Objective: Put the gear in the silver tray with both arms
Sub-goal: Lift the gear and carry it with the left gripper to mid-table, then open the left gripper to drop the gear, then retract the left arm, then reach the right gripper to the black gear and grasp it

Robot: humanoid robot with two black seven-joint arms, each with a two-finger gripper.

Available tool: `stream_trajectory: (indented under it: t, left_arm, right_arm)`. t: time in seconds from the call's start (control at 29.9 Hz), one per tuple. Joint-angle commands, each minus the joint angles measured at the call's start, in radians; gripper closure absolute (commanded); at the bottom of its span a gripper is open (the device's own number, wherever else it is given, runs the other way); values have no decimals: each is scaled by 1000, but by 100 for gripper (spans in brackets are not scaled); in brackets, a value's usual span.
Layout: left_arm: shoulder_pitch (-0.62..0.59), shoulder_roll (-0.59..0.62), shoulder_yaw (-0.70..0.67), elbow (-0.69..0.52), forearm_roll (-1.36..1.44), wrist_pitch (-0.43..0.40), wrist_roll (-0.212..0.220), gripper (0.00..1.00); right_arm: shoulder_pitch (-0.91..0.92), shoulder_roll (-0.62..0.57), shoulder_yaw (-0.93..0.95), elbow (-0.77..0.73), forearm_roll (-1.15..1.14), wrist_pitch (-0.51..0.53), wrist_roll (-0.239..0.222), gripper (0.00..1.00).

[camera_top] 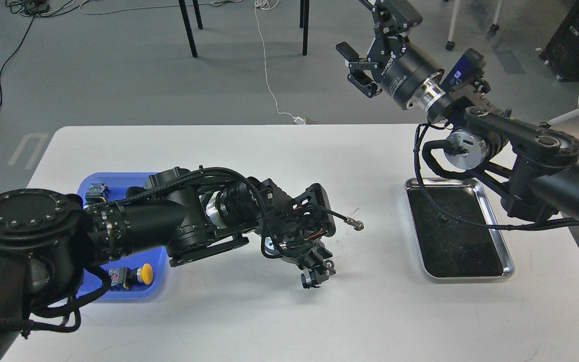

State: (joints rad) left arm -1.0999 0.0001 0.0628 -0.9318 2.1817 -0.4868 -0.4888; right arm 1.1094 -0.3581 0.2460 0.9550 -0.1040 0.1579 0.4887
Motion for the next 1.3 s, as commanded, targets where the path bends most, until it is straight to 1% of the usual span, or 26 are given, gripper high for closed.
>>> stream_trajectory:
  t: [0.0,0.1,0.2,0.3,0.37,0.43,0.53,0.64,0.74,0.84,0.94,1.04,1.14,1.27]
  left_arm:
    - [-2,0,-11,-12,0,2,0,11]
    - [-11,4,-21,-21,0,28,0,6]
    - [-12,102,-57,-50,0,103,0,3]
    - [0,207,-116,-68,-204,140,0,3]
    - [14,273,-153,-76,-380,168,0,3]
    - [66,342,-188,-79,-591,204,0,2]
    - [138,405,-276,-85,-917,253,0,2]
    - [222,460,-369,-105,-1150,263,0,2]
    - [326,482,-515,-130,-1292,263,0,2]
    - [429,483,-668,-159,-1318,263,0,2]
    - [506,482,-788,-179,-1321,260,0,2]
    - [544,483,-866,-190,-1323,252,0,2]
    - [558,483,-899,-190,-1355,251,0,2]
    - [560,483,-900,-191,-1382,252,0,2]
  right_arm:
    - [0,-18,-1,2,0,6,0,2]
    - [0,-50,-1,14,0,12,0,2]
    - [0,-103,-2,25,-11,34,0,2]
    - [-3,-166,-43,40,-48,97,0,1]
    - [1,-221,-94,76,-120,149,0,2]
    - [1,-283,-129,123,-256,181,0,1]
    - [-3,-335,-155,194,-478,195,0,1]
    - [7,-354,-218,255,-673,196,0,1]
    - [53,-351,-313,271,-865,196,0,1]
    - [139,-319,-440,272,-1054,196,0,1]
    - [229,-230,-571,269,-1181,193,0,1]
    - [297,-130,-668,252,-1246,192,0,1]
    - [345,-10,-773,199,-1295,187,0,2]
    - [354,114,-838,151,-1370,170,0,3]
